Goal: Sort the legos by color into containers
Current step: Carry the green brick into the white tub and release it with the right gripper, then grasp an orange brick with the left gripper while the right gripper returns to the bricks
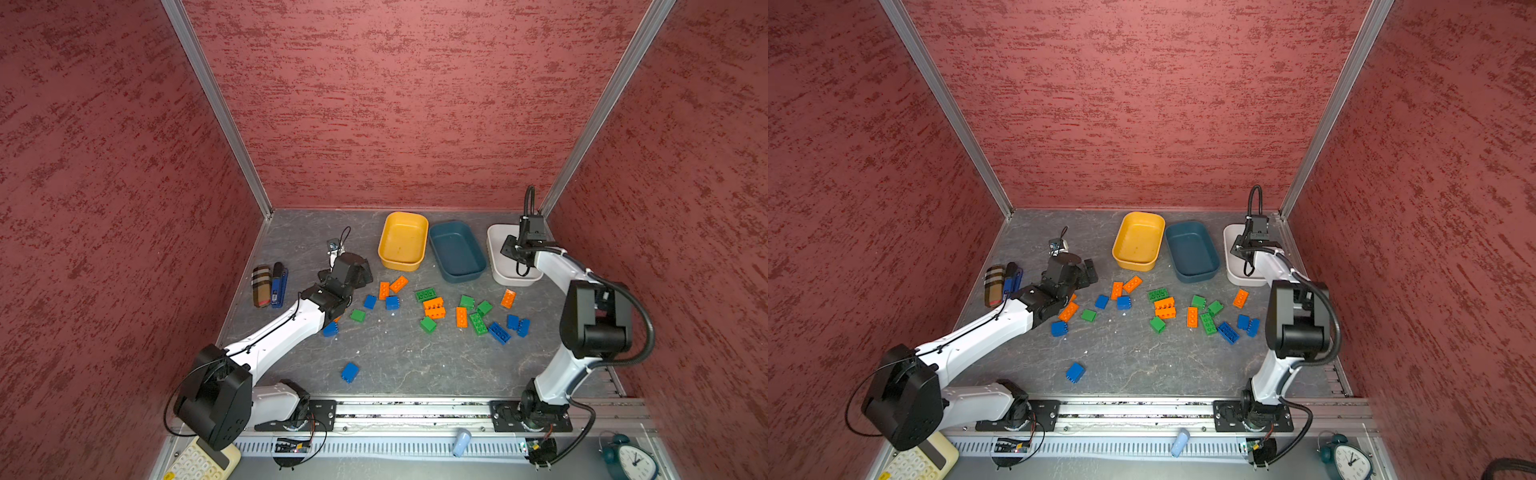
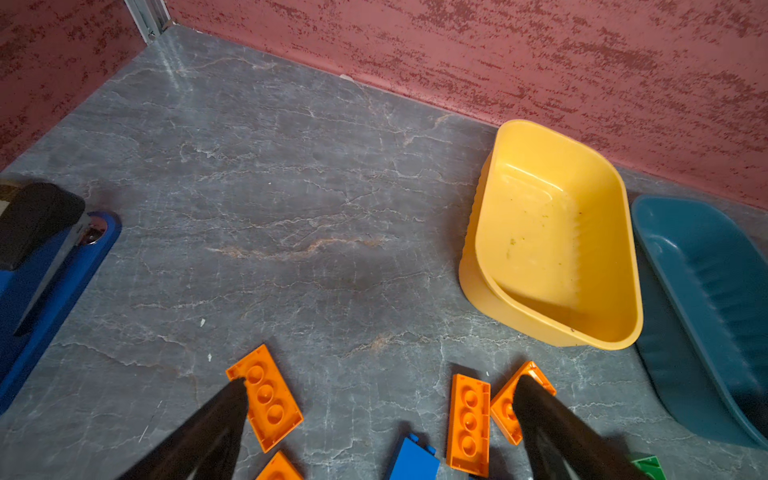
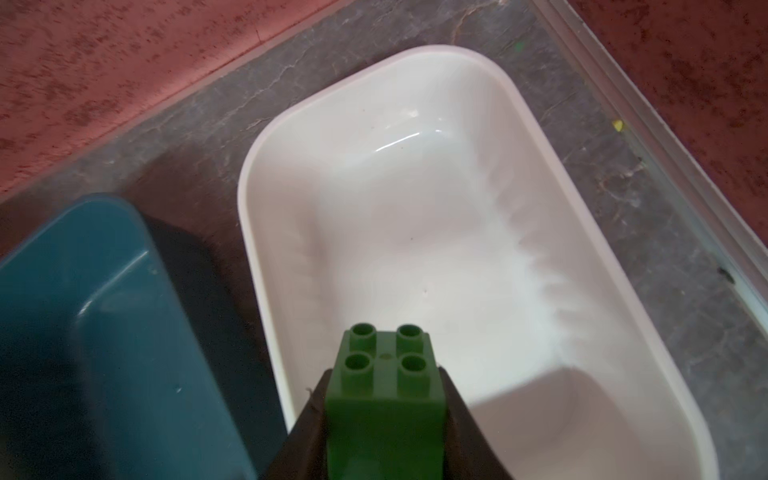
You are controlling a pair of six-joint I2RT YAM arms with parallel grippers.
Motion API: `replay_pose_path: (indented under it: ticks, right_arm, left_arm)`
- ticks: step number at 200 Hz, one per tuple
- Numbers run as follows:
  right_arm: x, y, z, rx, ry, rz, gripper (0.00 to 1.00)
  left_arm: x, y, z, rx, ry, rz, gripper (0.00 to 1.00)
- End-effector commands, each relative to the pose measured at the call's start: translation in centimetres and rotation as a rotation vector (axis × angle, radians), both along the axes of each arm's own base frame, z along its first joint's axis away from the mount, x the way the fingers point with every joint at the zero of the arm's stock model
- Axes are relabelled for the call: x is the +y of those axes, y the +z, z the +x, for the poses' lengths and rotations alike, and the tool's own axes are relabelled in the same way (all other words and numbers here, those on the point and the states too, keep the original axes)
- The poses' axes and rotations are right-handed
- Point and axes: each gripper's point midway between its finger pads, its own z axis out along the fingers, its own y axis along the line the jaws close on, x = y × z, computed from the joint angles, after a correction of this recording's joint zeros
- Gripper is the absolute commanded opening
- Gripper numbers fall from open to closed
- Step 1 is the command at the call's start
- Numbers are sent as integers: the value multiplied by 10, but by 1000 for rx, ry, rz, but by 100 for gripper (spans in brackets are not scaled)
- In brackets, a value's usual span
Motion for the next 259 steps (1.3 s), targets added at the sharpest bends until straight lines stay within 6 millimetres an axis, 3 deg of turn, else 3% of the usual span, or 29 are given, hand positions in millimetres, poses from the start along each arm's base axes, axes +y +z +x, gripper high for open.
replay_pose_path:
  ticks: [1, 50, 88, 114, 139, 159, 194, 227, 259]
  right_arm:
    - [-11, -6, 17, 26, 20, -81, 28]
    - [-13, -41, 39, 115, 63, -101, 37]
    - [-8, -35, 35, 100, 85, -89, 47]
    - [-6, -13, 24, 81, 89, -90, 52]
    - [1, 16, -1, 41, 88, -73, 55]
    - [21, 36, -28, 8, 133, -11, 56]
    - [59, 37, -88, 8, 166, 156, 57]
    - [77, 30, -139, 9, 95, 288, 58]
    - [97, 9, -167, 62, 108, 382, 59]
  left_arm:
    - [2, 3, -7, 7, -9, 8, 100]
    - [-7, -2, -10, 22, -53, -23, 100]
    - [-11, -5, -9, 34, -69, -23, 99]
    - [-19, -6, -8, 37, -99, -1, 99]
    - [-26, -6, -7, 48, -107, 25, 99]
    - [-35, -8, -5, 55, -130, 38, 99]
    - [-56, -13, 1, 88, -161, 161, 99]
    - [-103, -21, 2, 136, -308, 261, 99]
    - [-172, -33, -17, 213, -589, 225, 100]
